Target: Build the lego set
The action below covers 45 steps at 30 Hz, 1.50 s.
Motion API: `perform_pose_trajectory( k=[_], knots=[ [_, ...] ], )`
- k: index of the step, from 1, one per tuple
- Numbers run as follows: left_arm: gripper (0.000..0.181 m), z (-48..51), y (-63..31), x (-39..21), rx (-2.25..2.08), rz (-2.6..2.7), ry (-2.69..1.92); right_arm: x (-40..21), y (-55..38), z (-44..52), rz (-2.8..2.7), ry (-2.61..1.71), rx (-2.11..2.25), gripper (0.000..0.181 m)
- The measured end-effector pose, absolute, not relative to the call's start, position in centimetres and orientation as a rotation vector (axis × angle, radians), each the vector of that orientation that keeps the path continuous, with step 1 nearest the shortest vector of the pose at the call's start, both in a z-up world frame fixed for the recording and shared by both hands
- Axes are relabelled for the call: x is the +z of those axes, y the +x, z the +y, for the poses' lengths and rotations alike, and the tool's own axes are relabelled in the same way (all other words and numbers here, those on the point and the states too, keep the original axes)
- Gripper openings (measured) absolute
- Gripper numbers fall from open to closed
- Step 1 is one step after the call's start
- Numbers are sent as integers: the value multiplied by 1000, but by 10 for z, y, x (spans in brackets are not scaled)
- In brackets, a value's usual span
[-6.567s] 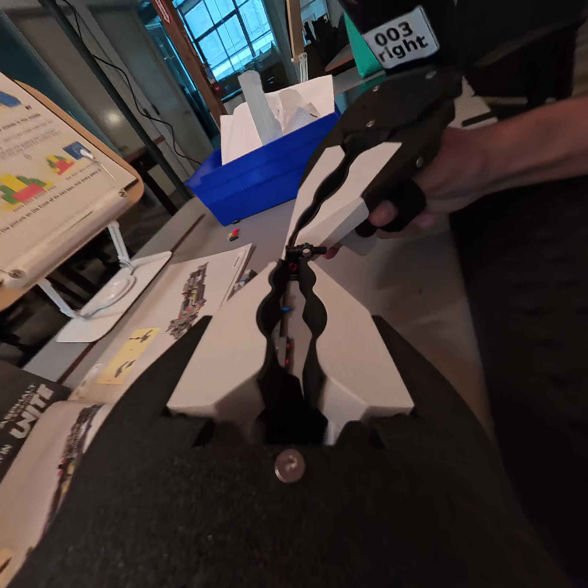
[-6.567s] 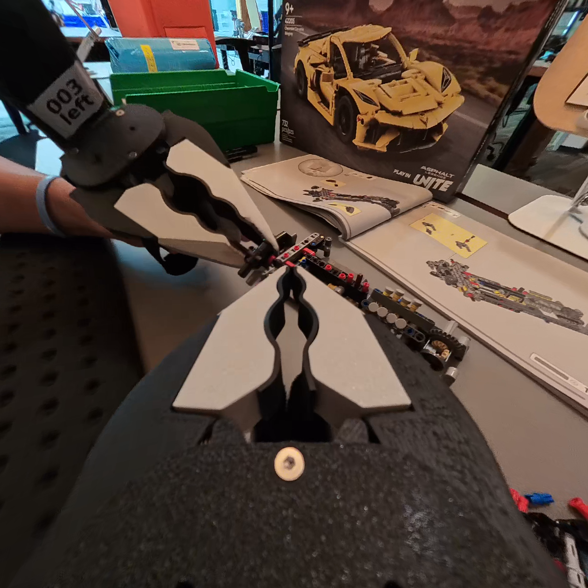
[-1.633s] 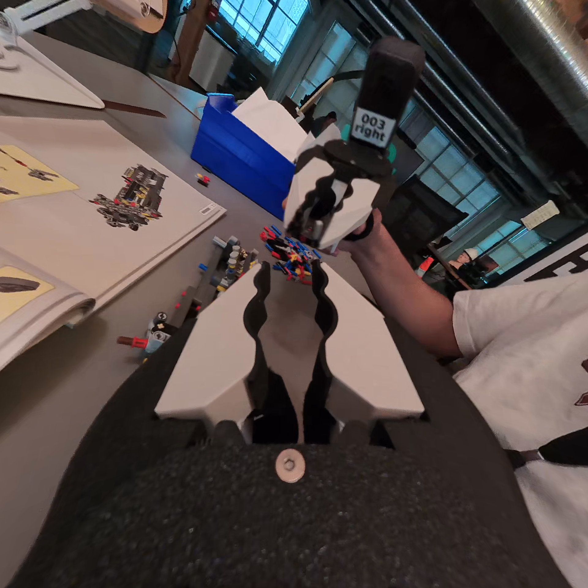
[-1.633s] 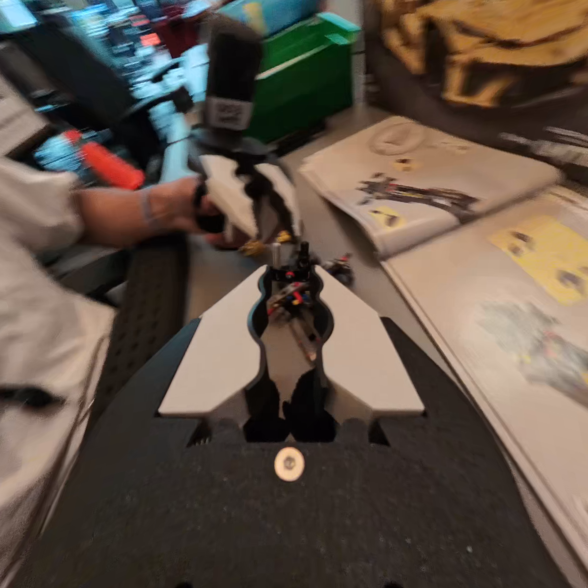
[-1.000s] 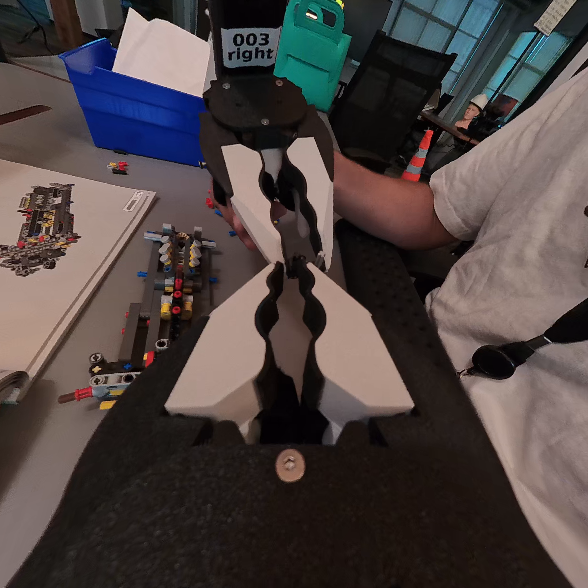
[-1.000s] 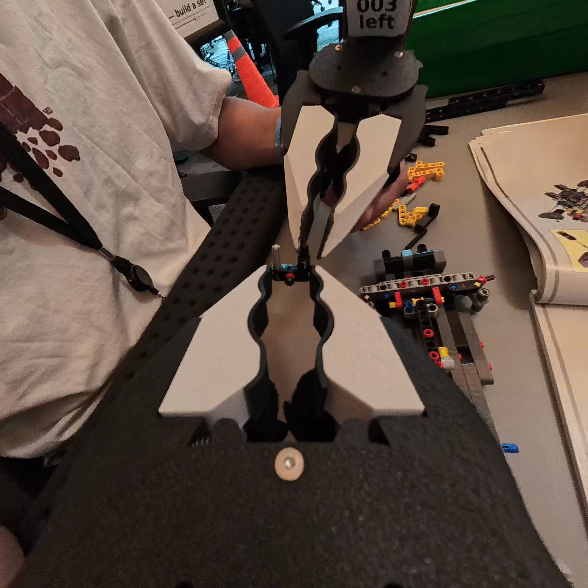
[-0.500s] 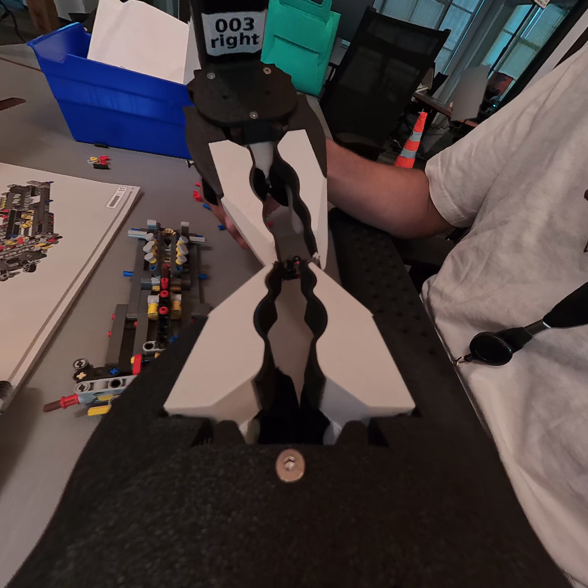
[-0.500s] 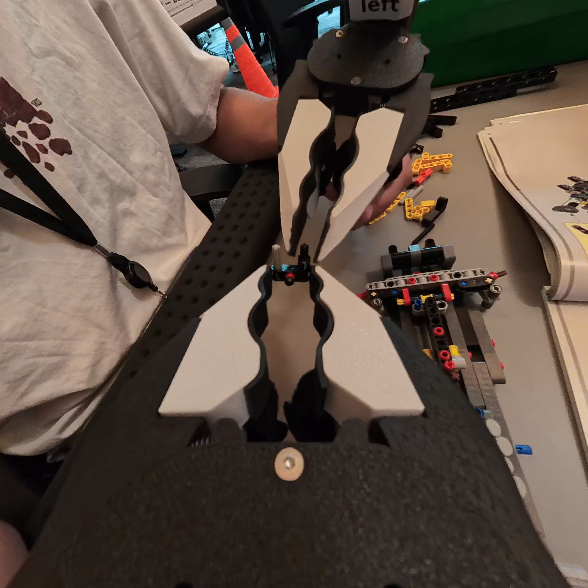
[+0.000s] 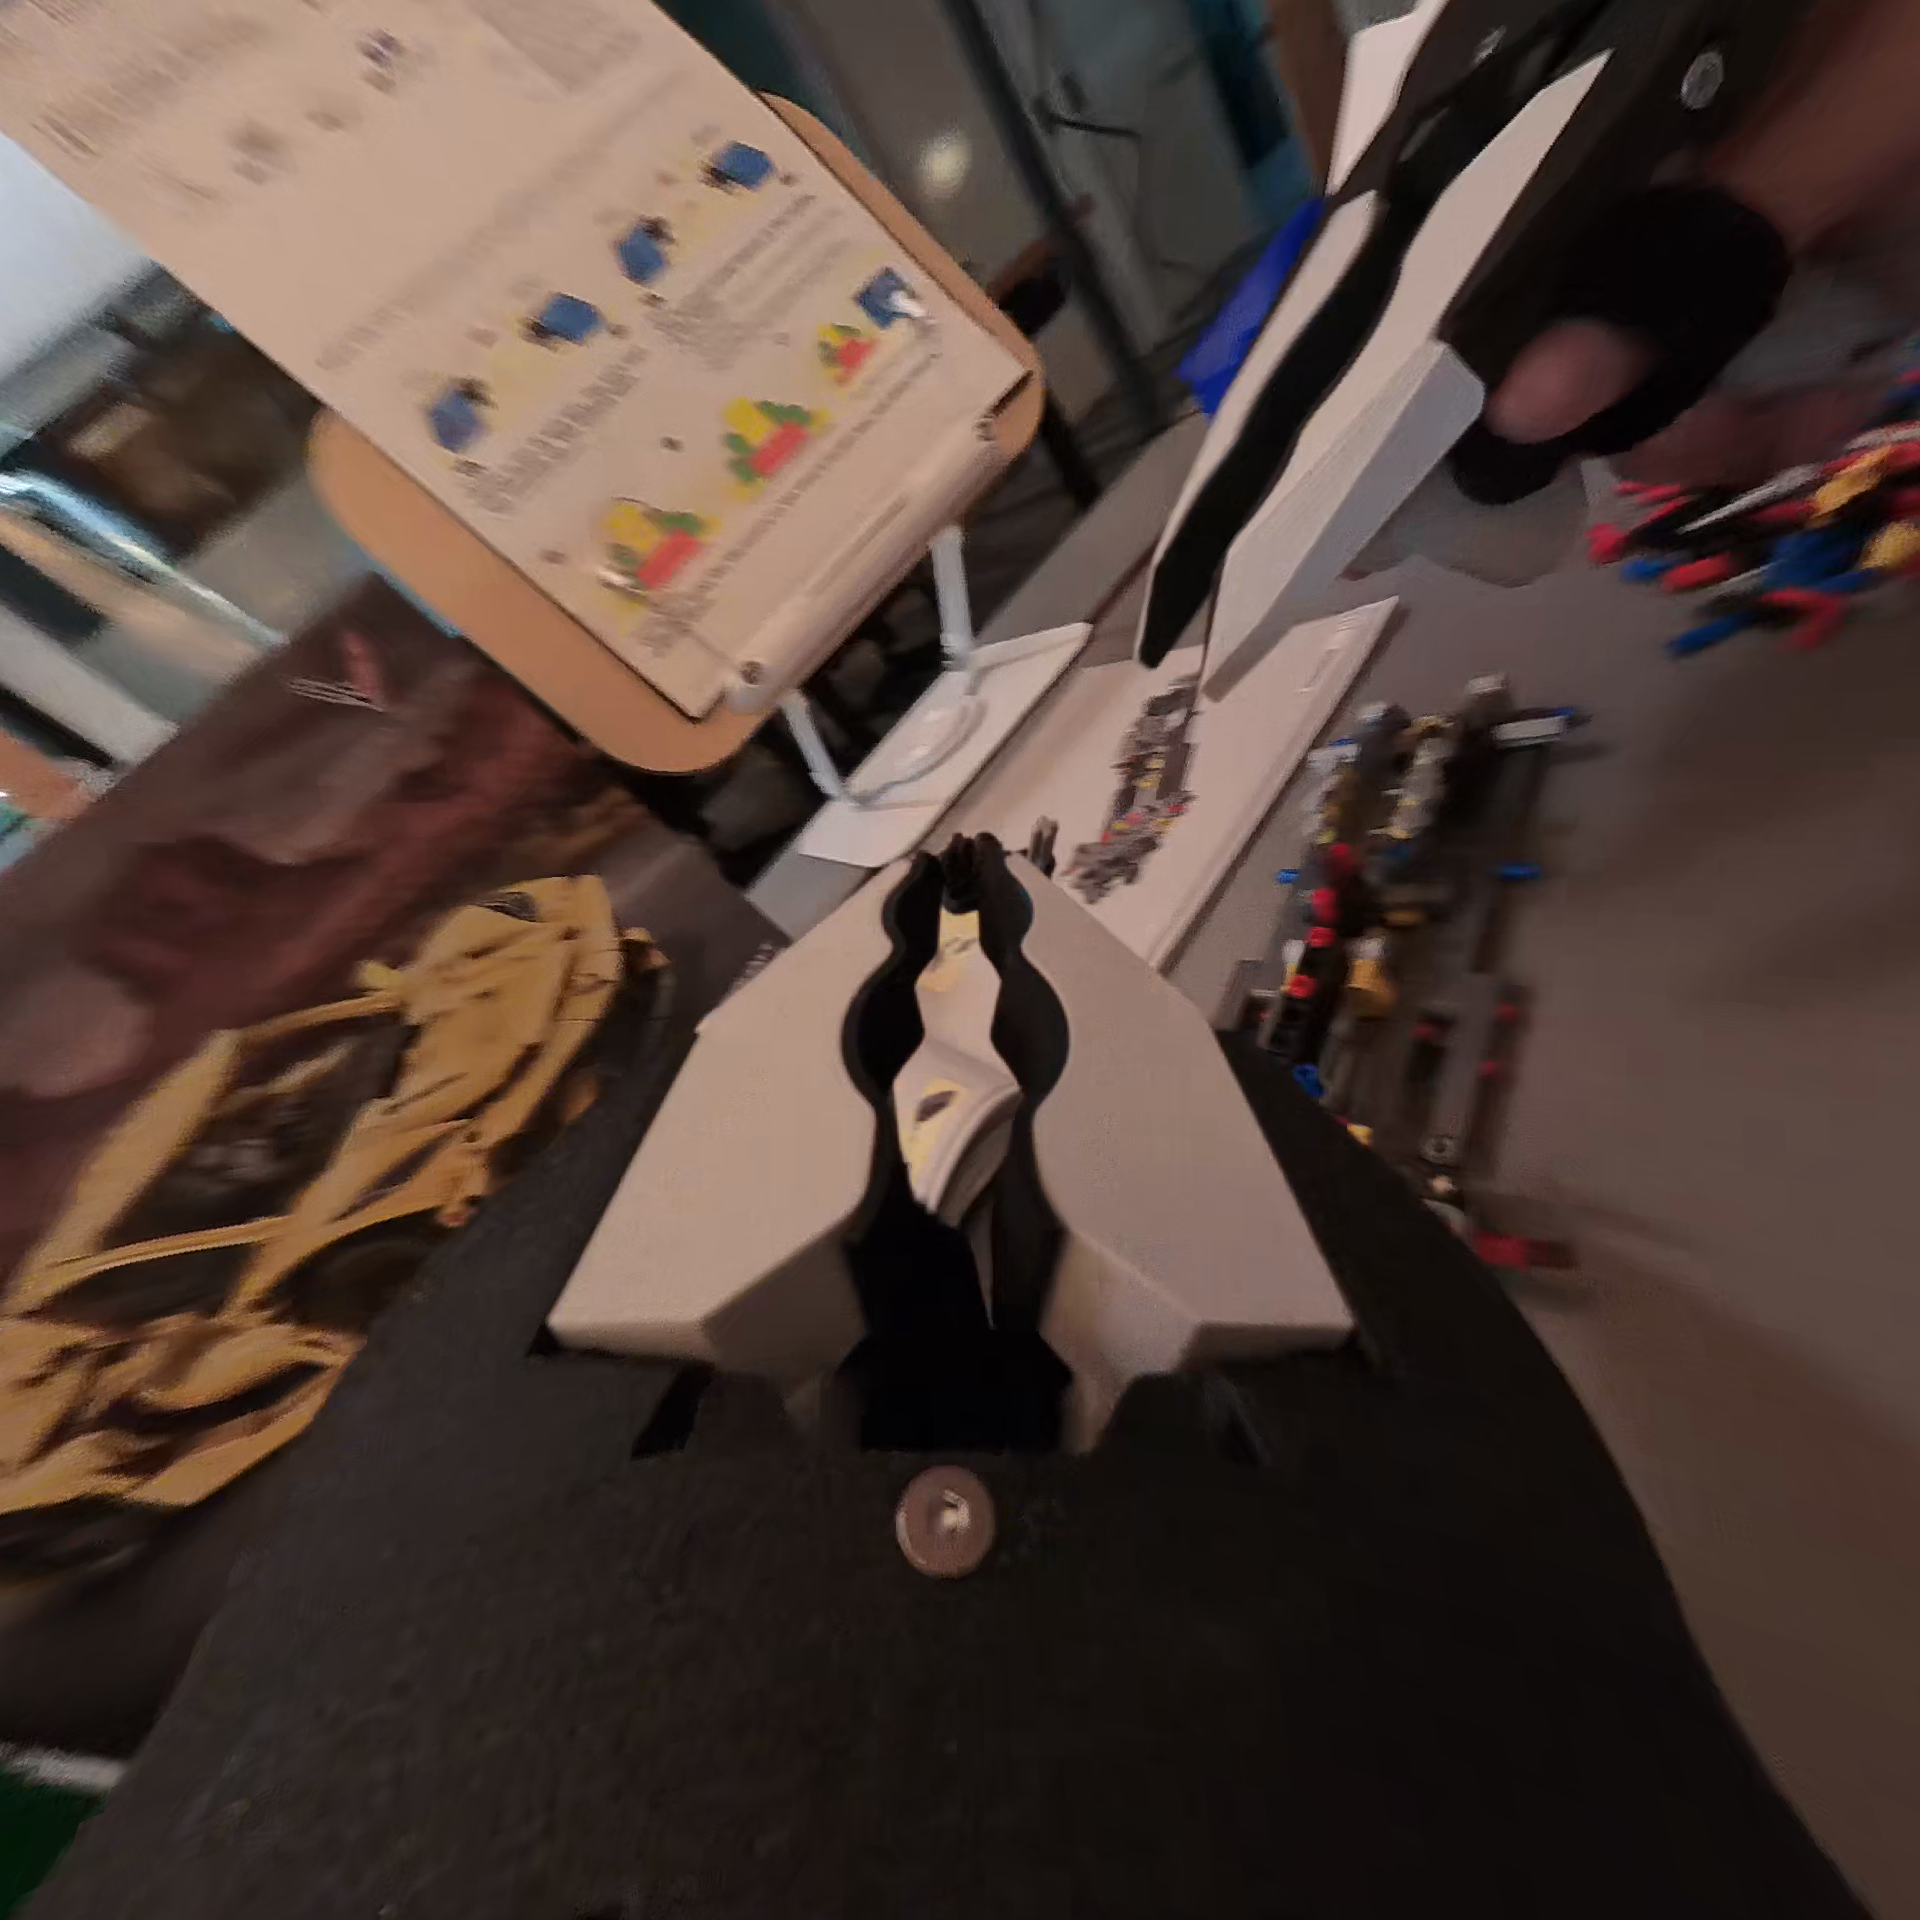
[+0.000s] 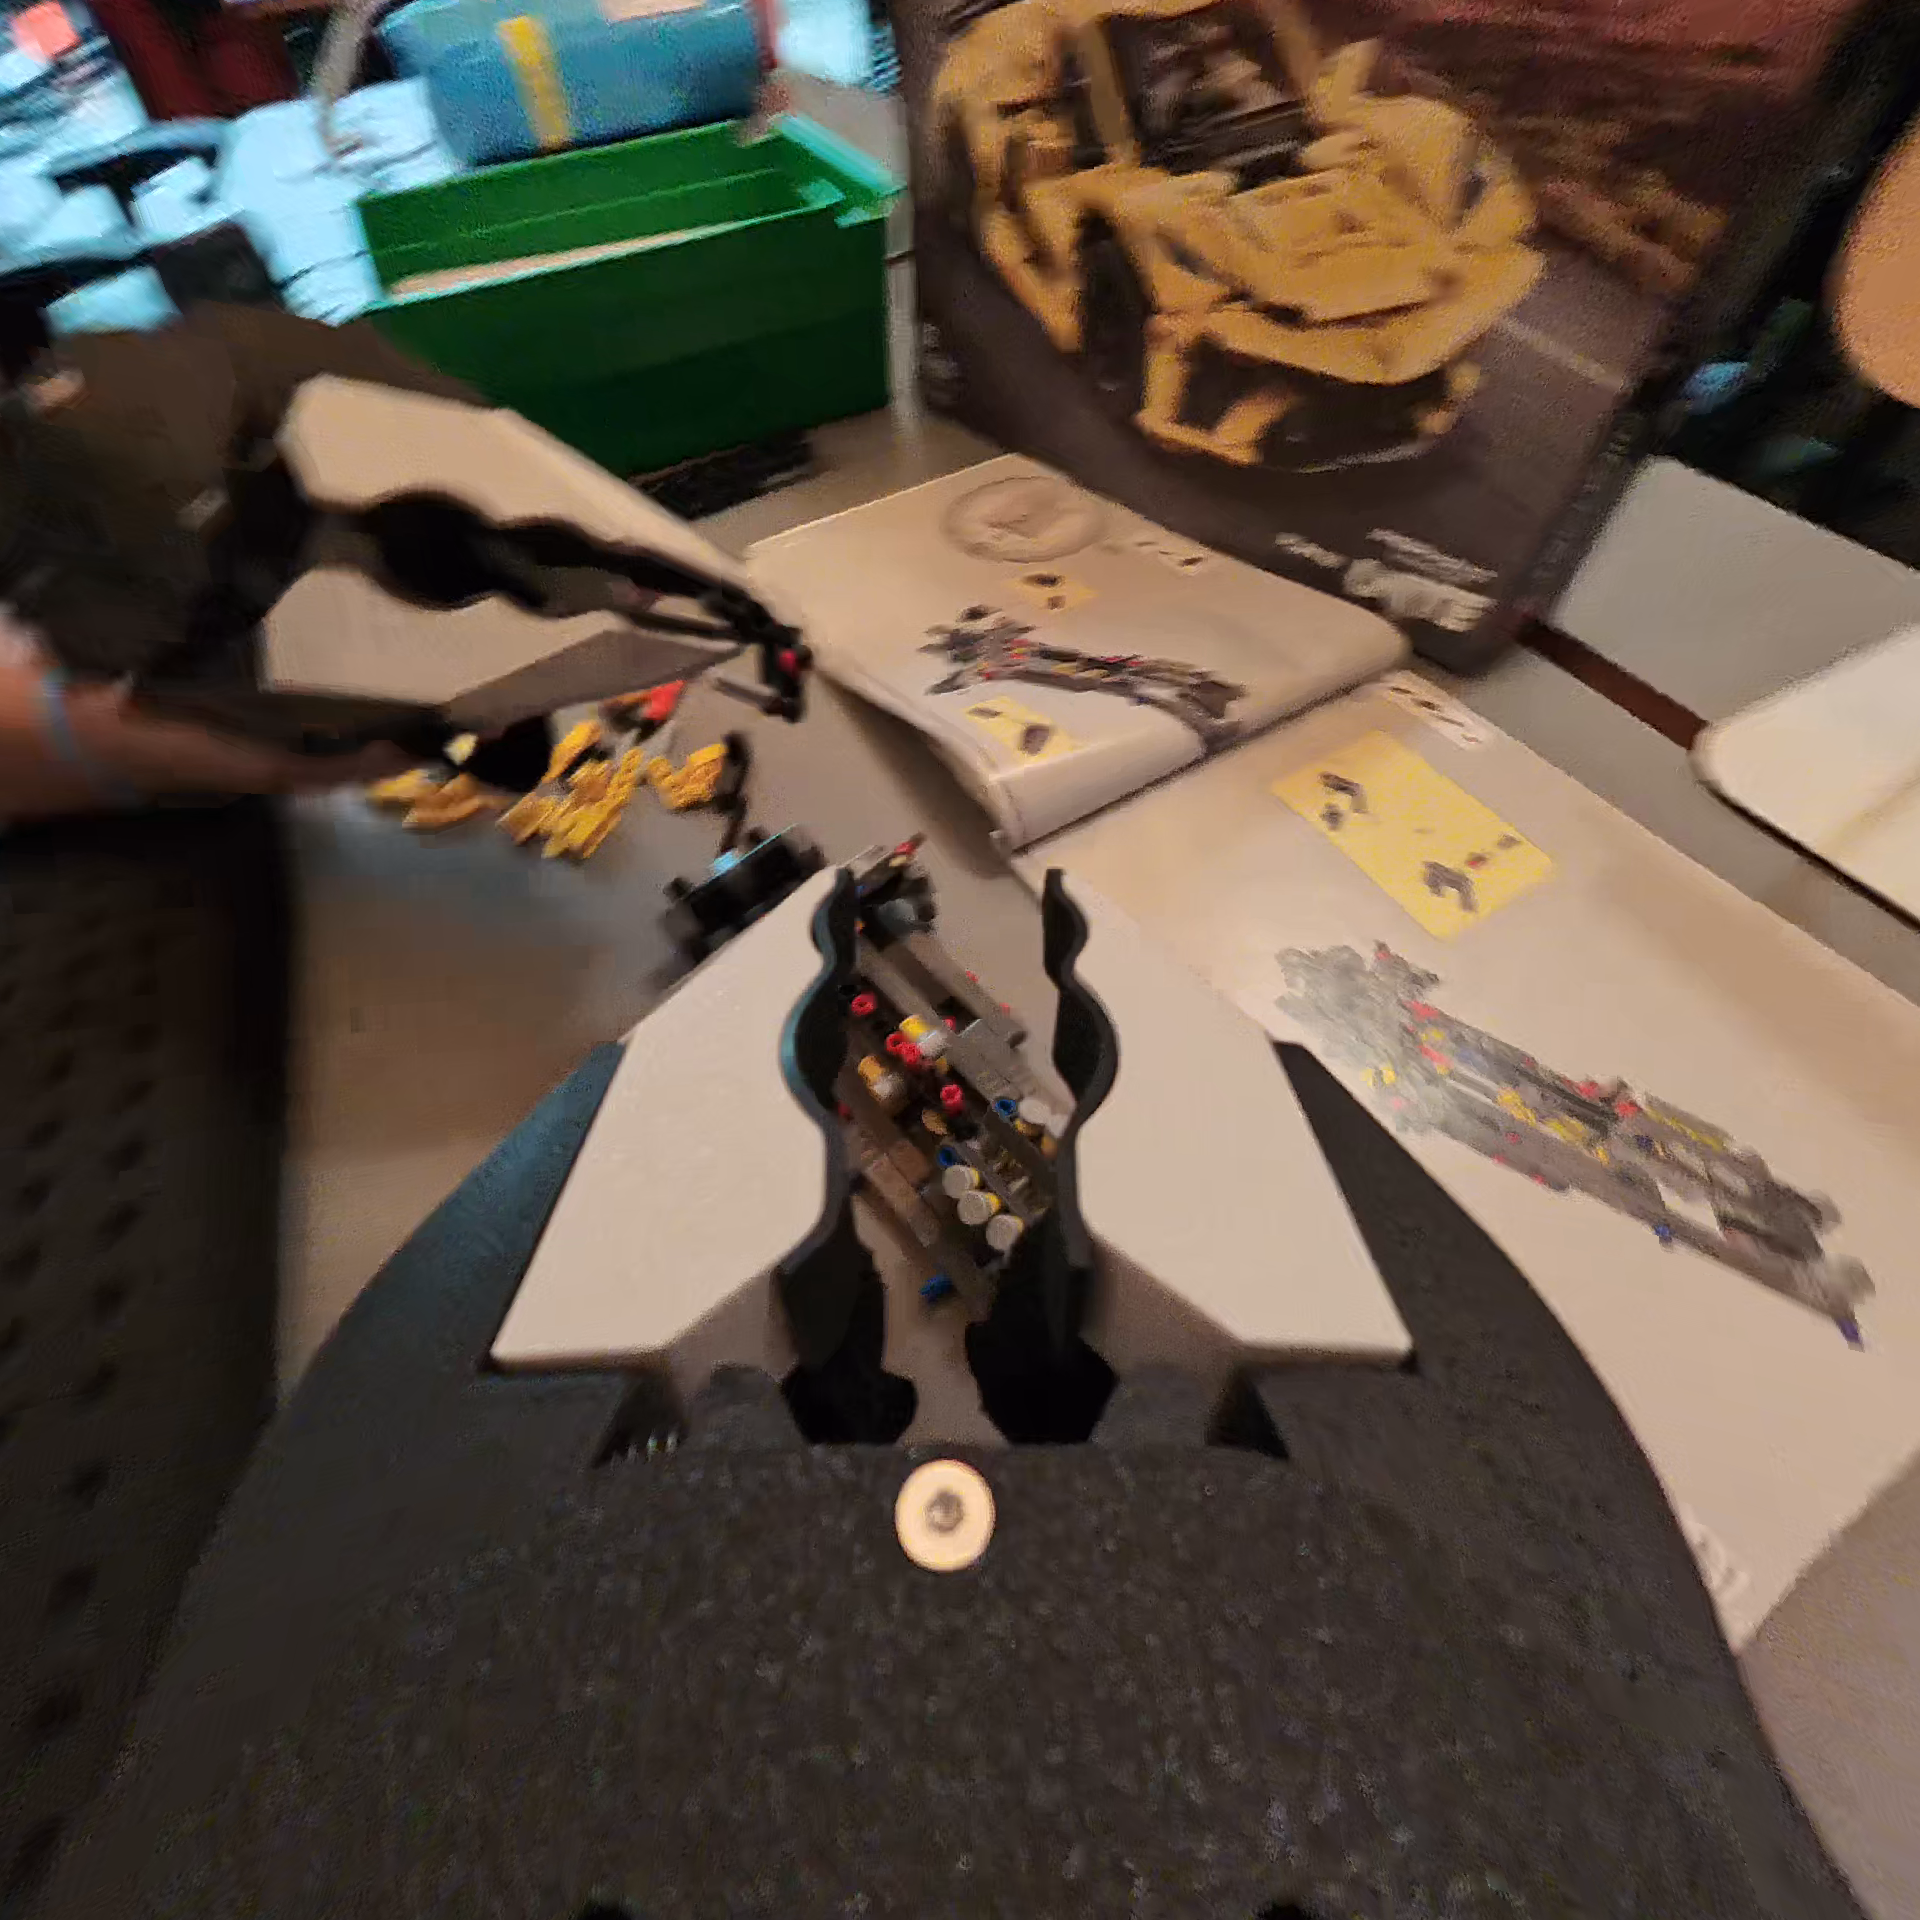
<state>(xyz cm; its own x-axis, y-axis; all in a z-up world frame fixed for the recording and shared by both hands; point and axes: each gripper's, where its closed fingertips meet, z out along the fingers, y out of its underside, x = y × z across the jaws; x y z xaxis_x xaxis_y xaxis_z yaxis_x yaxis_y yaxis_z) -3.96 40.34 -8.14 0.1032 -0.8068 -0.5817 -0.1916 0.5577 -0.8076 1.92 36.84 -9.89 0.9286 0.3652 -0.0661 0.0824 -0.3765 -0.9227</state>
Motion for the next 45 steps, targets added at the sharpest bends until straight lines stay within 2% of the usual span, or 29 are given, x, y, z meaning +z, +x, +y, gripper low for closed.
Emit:
perform_pose_trajectory(
  k=[2, 9, 17, 25, 45],
  knots=[
    [6, 407, -41, -76, -488, 1378, -893, -101, 31, 375, -102, -1916, 219, 25],
    [6, 432, -38, -87, -337, 1354, -938, -133, 53, 365, 146, -1946, 84, 28],
    [6, 469, -34, -97, -320, 1323, -1065, -132, 48, 361, 117, -1949, 143, 34],
    [6, 476, -14, -116, -296, 1386, -1133, -137, 32, 359, -21, -1989, 151, 29],
    [6, 480, 3, -130, -291, 1454, -1132, -138, 36, 352, 24, -1972, 326, 25]
  ],
)
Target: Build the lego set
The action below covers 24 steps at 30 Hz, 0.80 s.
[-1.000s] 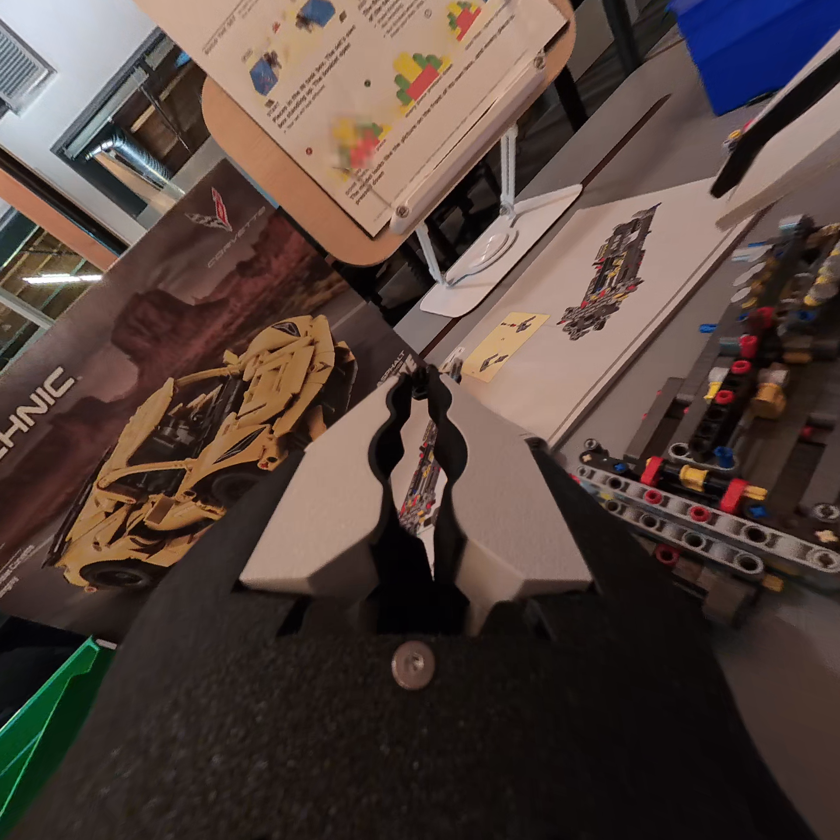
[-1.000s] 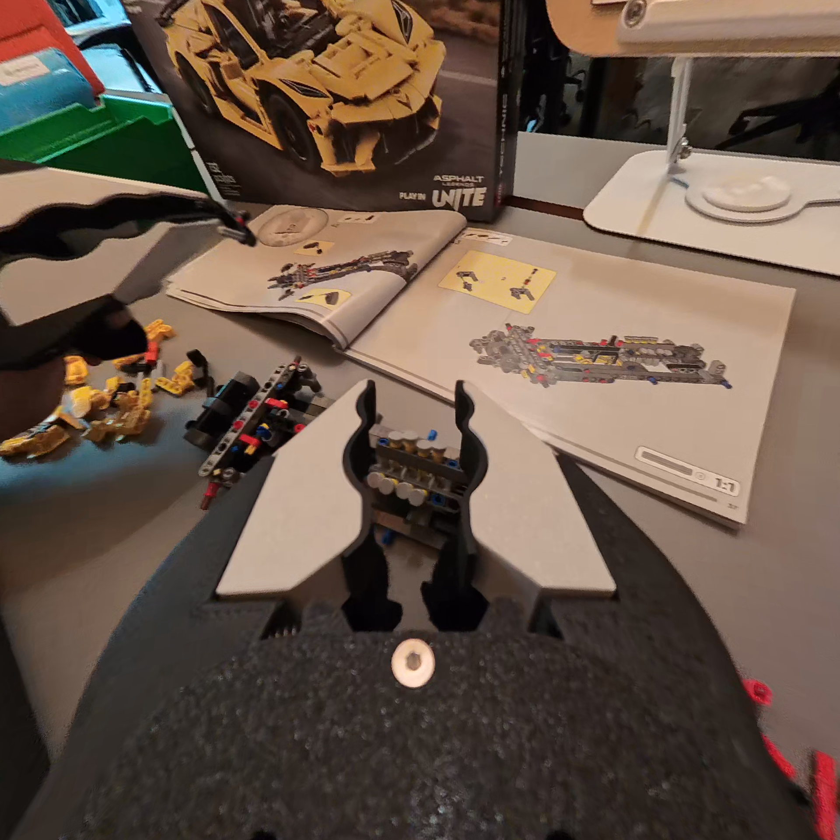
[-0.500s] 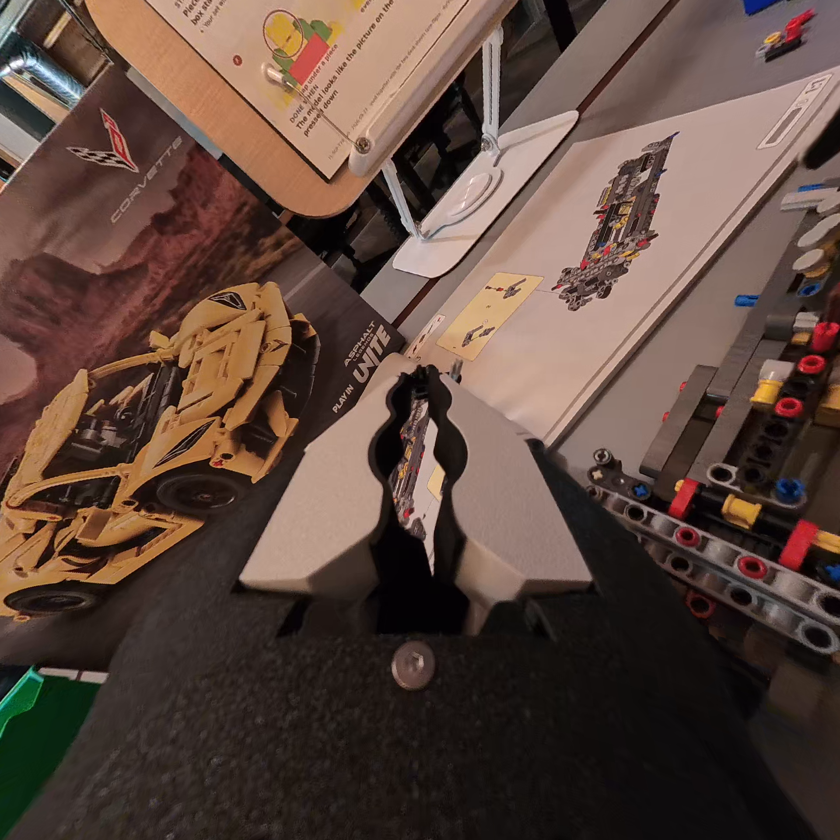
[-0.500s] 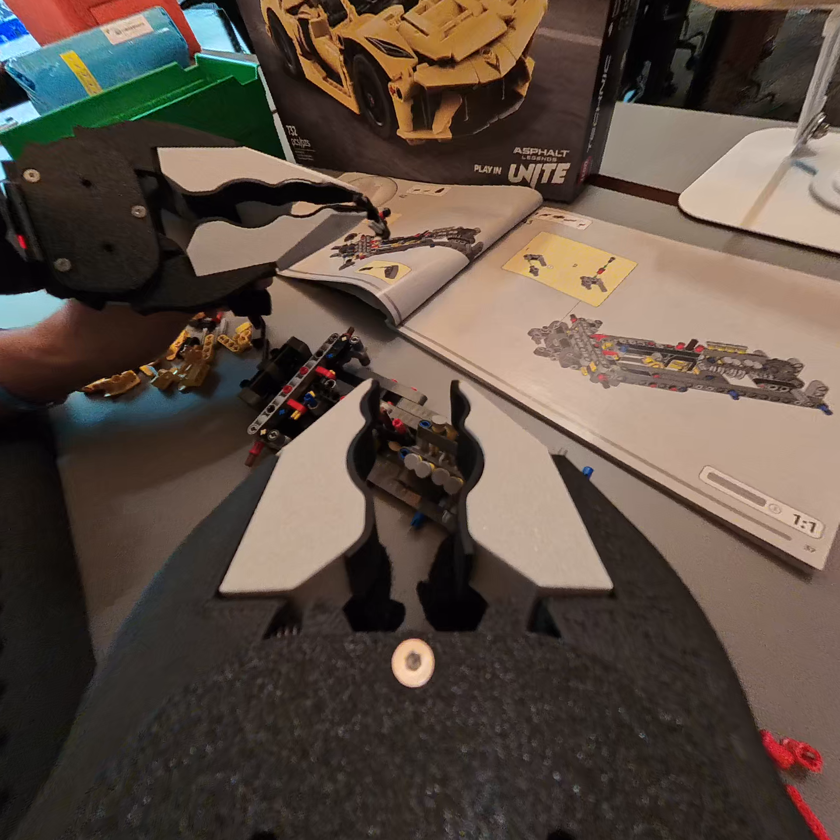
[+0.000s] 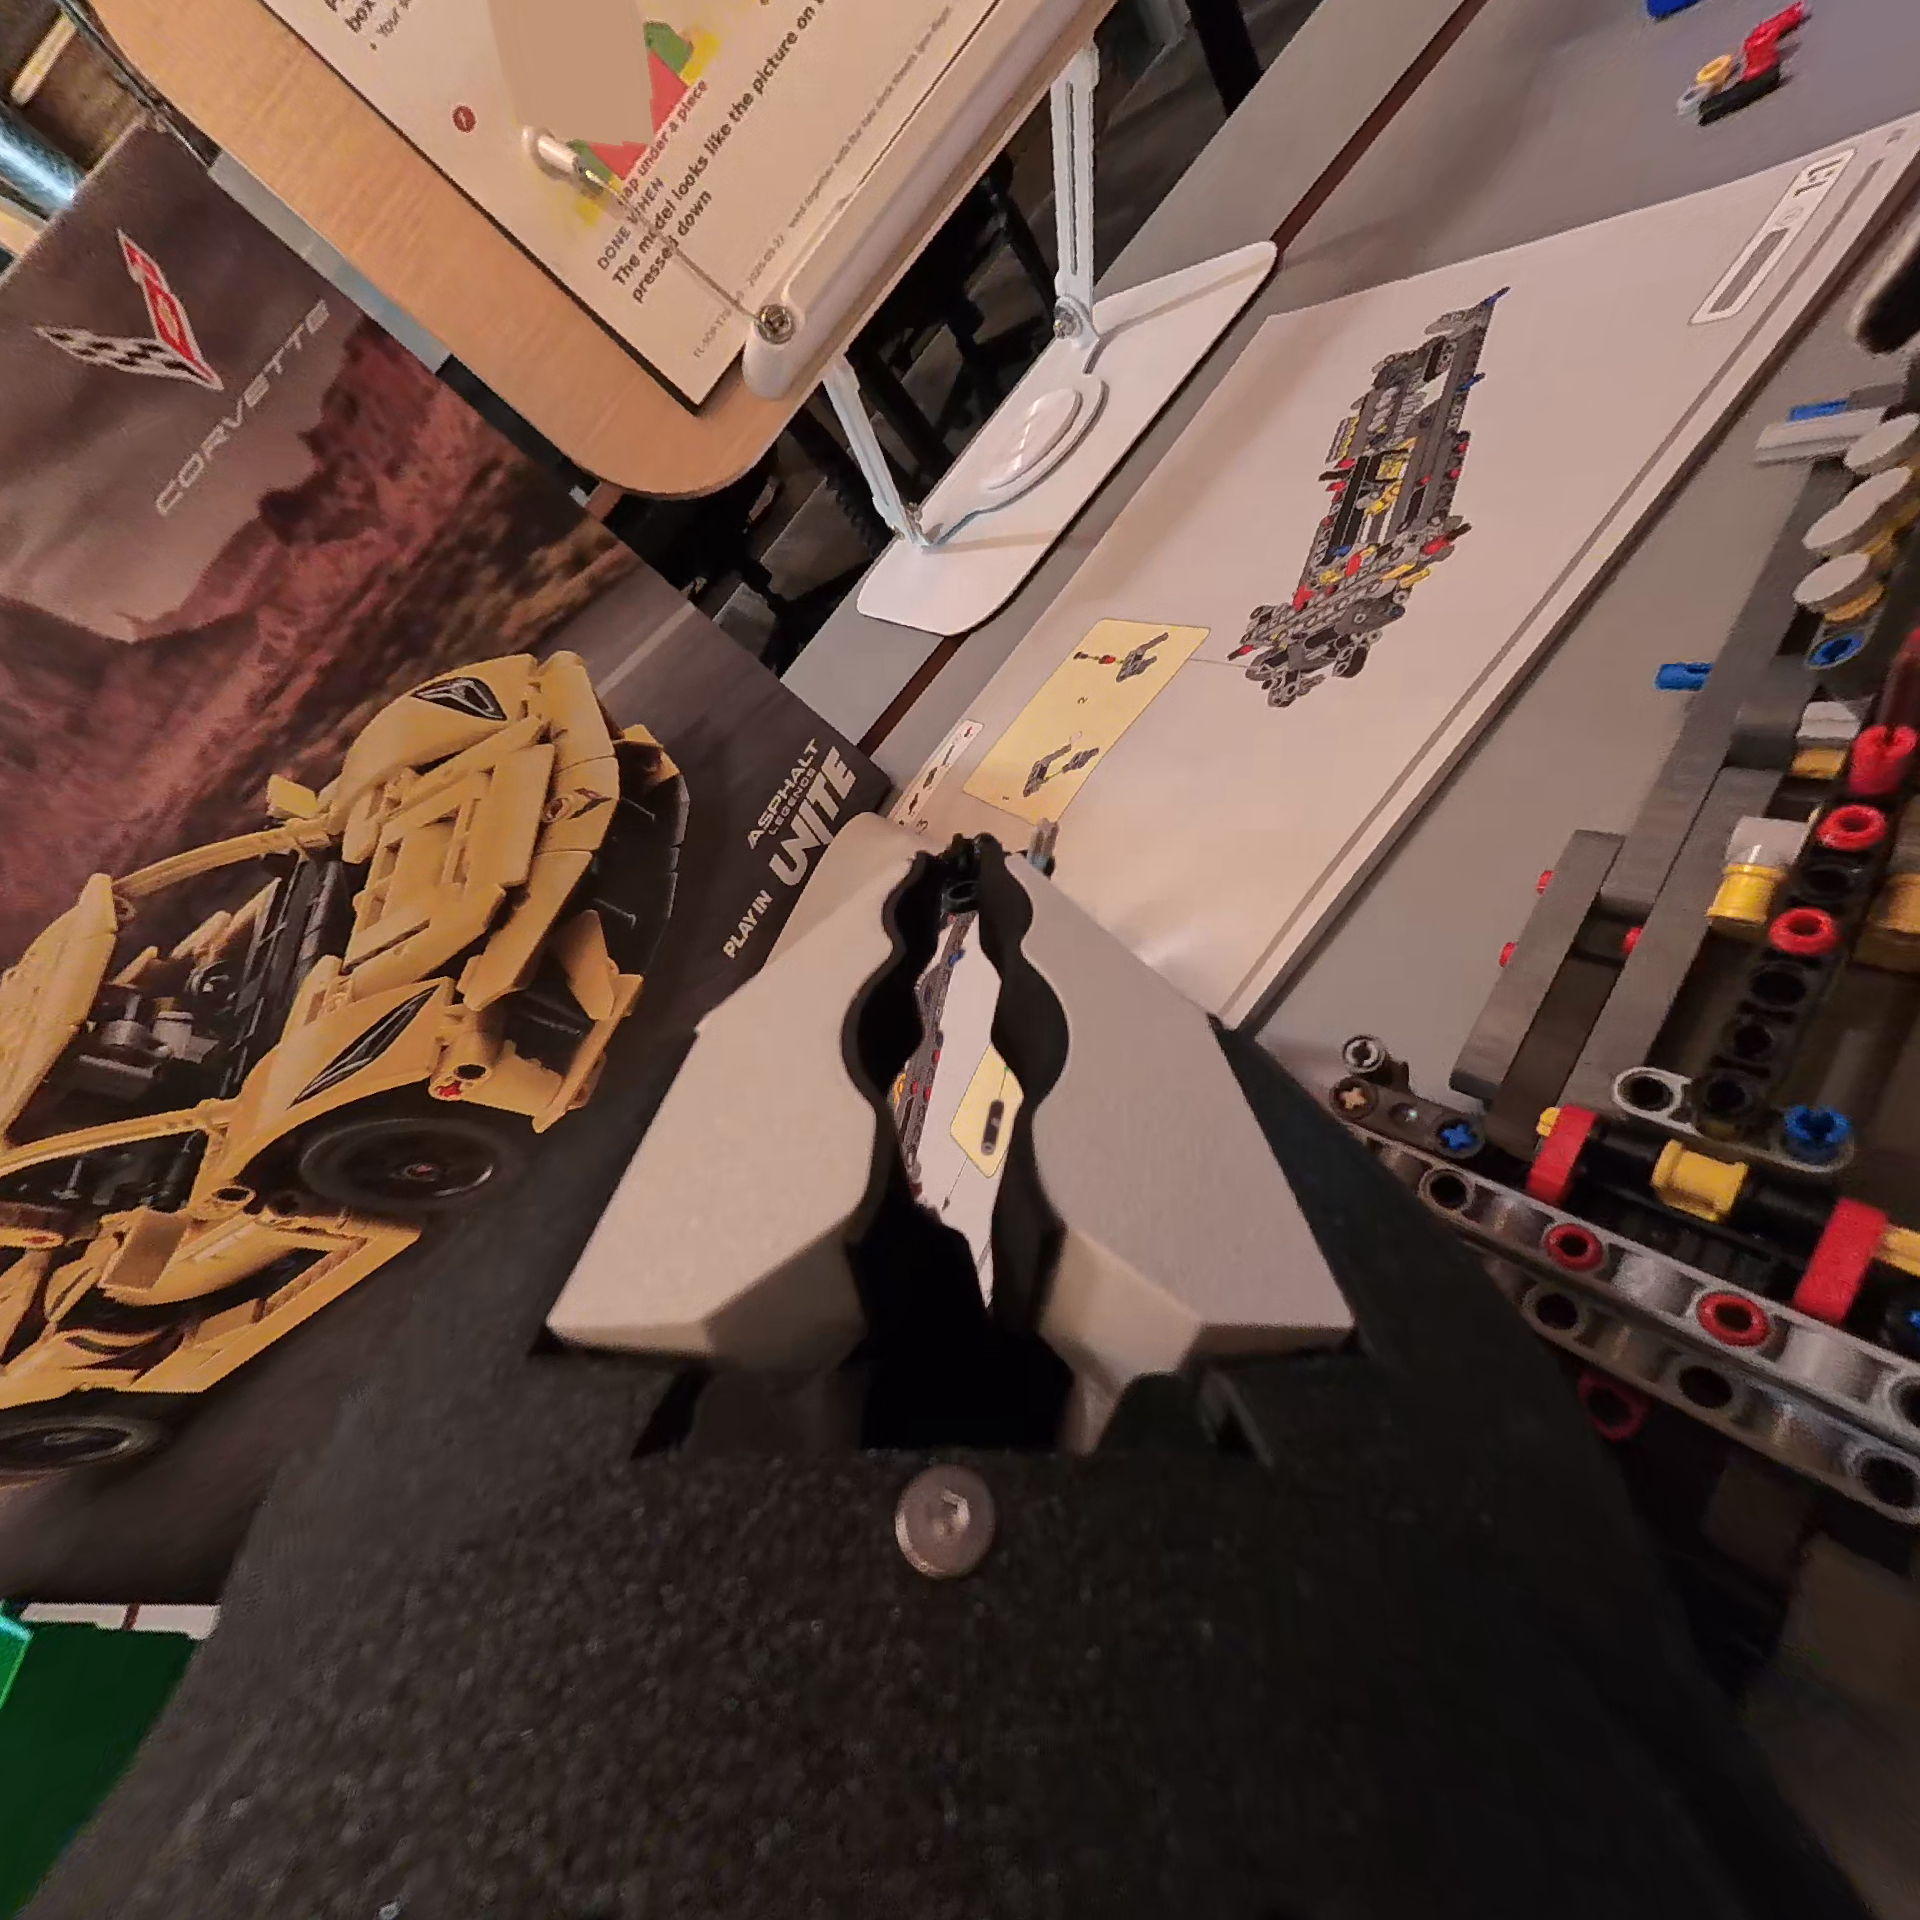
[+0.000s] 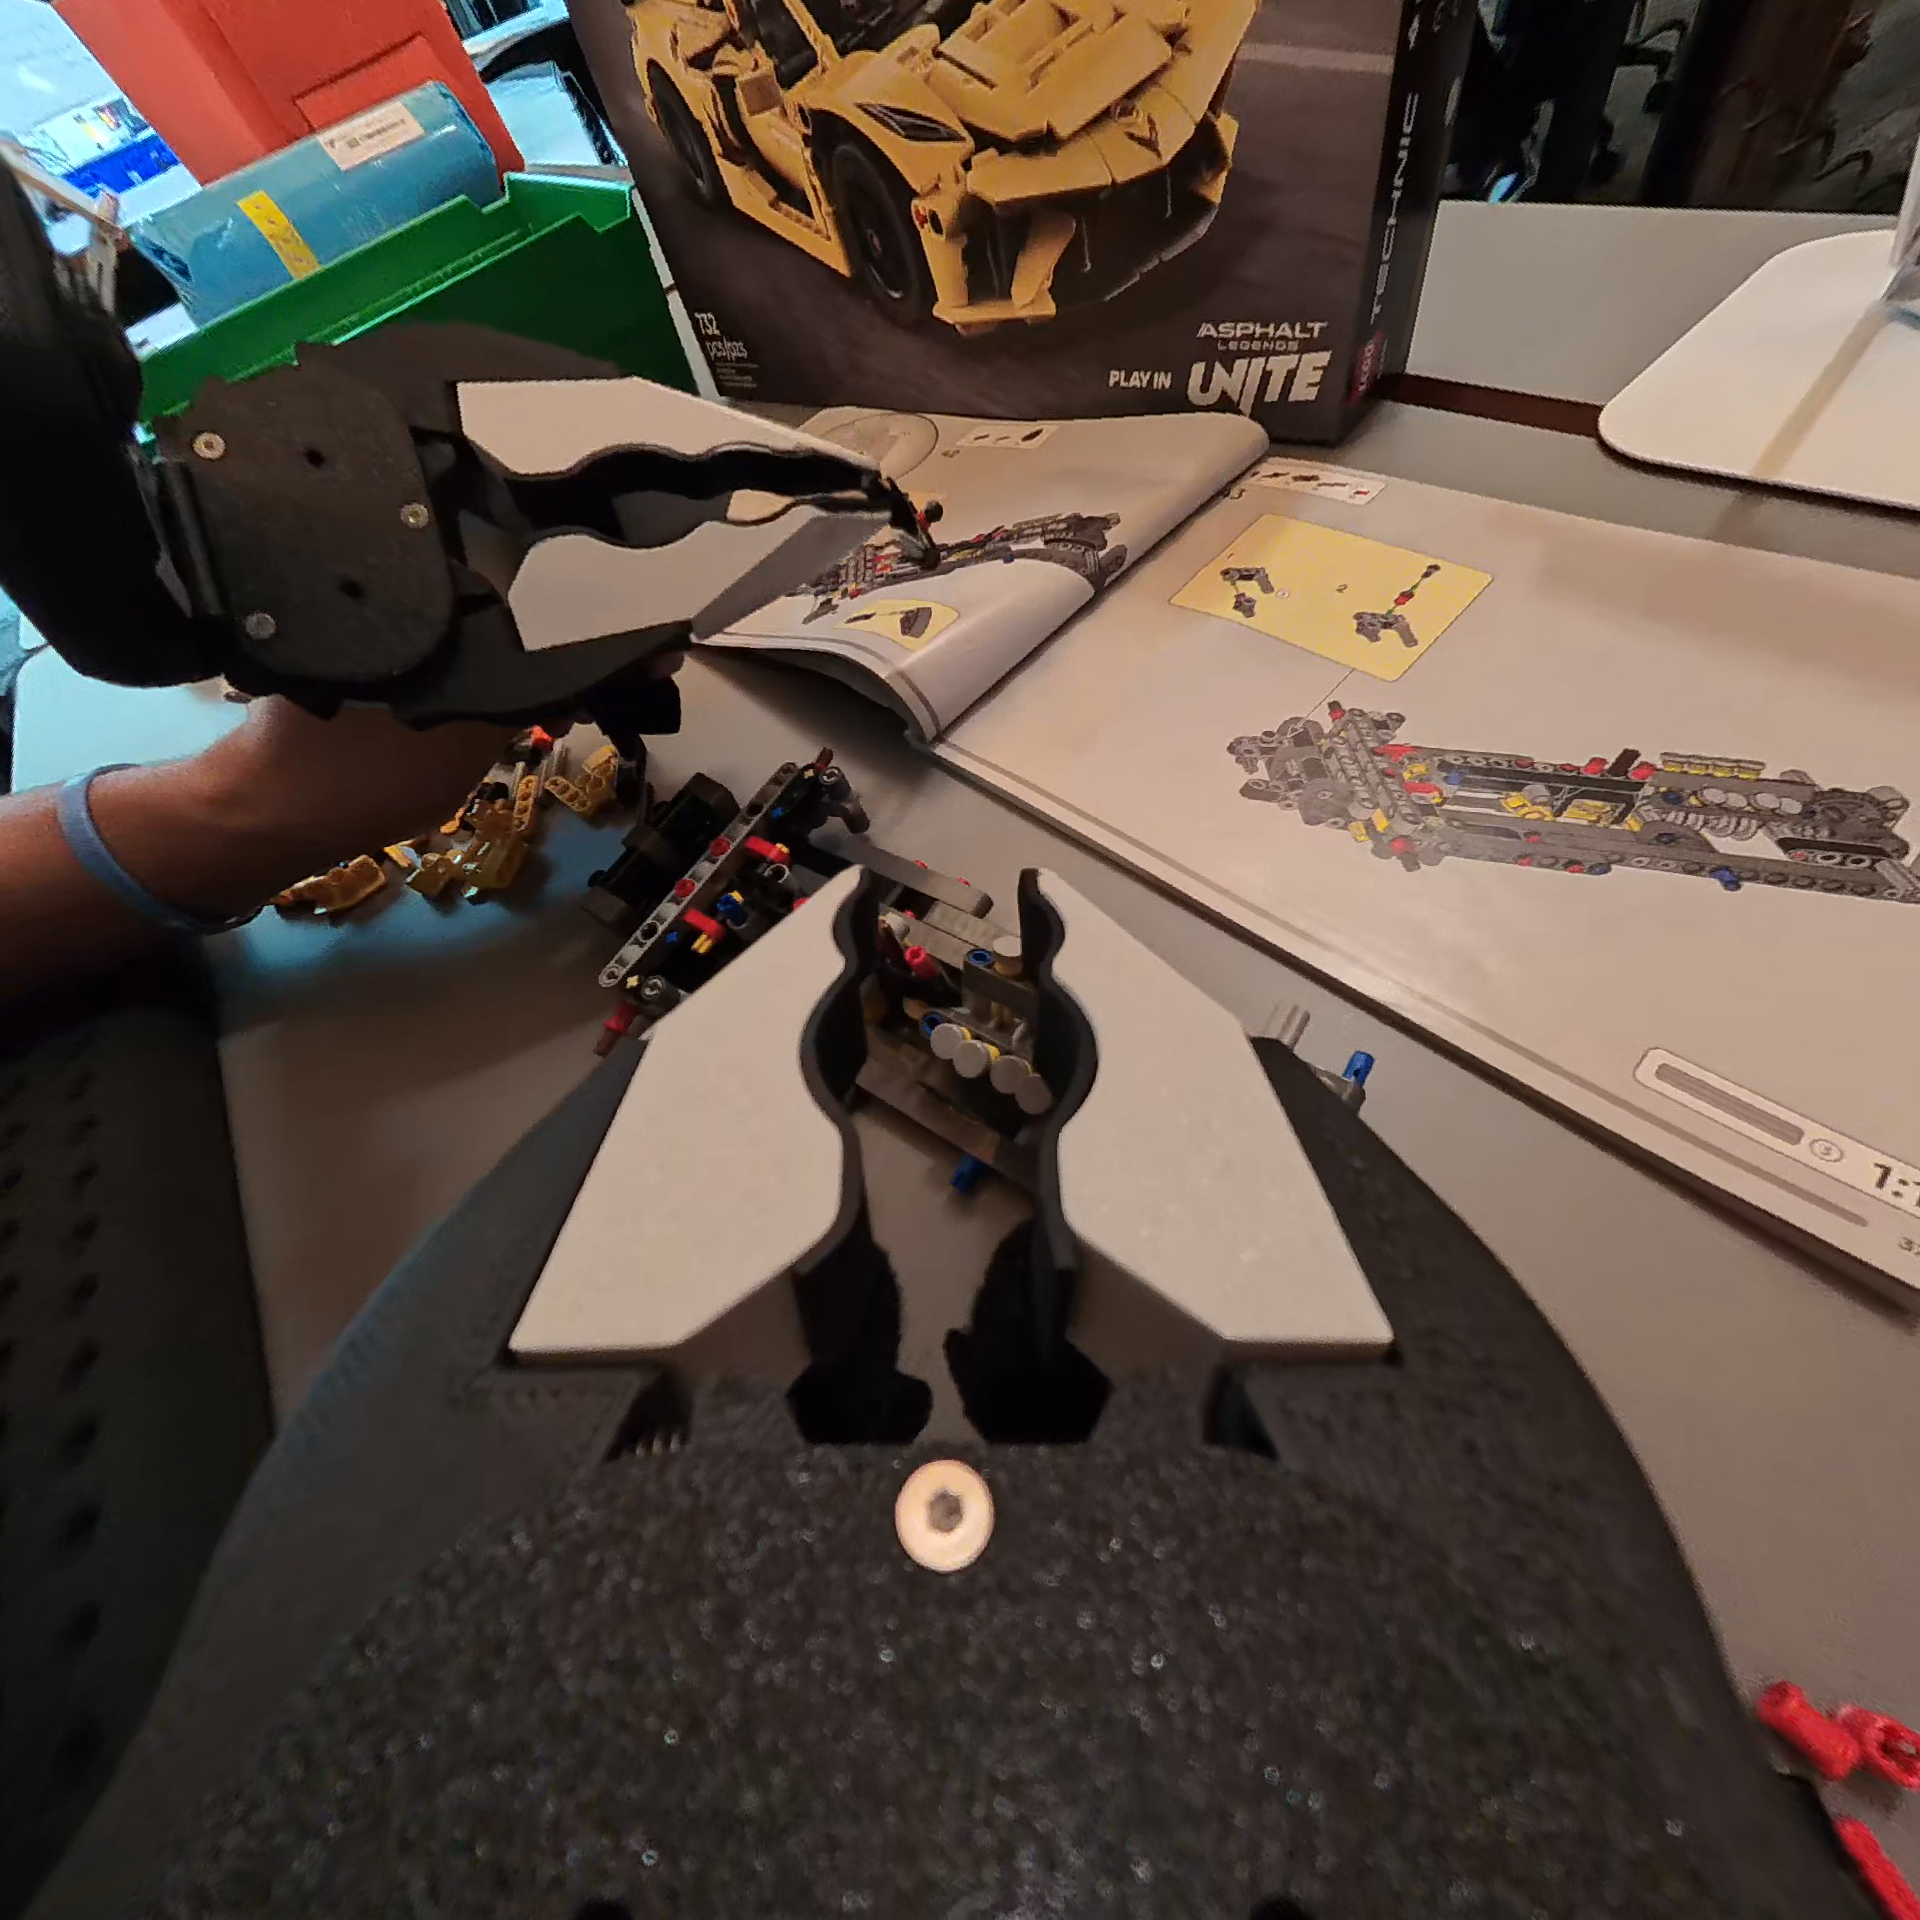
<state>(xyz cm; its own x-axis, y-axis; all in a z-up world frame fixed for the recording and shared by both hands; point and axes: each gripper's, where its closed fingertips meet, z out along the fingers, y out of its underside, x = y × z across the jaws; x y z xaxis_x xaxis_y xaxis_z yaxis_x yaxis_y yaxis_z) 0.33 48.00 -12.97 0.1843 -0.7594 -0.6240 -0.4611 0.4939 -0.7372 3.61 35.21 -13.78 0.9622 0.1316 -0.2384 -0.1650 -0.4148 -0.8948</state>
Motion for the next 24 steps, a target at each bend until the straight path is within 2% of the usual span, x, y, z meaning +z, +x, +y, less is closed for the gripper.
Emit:
perform_pose_trajectory(
  k=[12, 19, 24],
  knots=[
    [6, 410, -13, -87, -566, 1516, -744, -96, 4, 355, -88, -1740, 659, 23],
    [6, 362, -39, -56, -610, 1493, -522, -69, -29, 349, -306, -1729, 964, 30],
    [5, 330, -61, -40, -612, 1482, -442, -48, -60, 325, -462, -1654, 1150, 18]
  ],
)
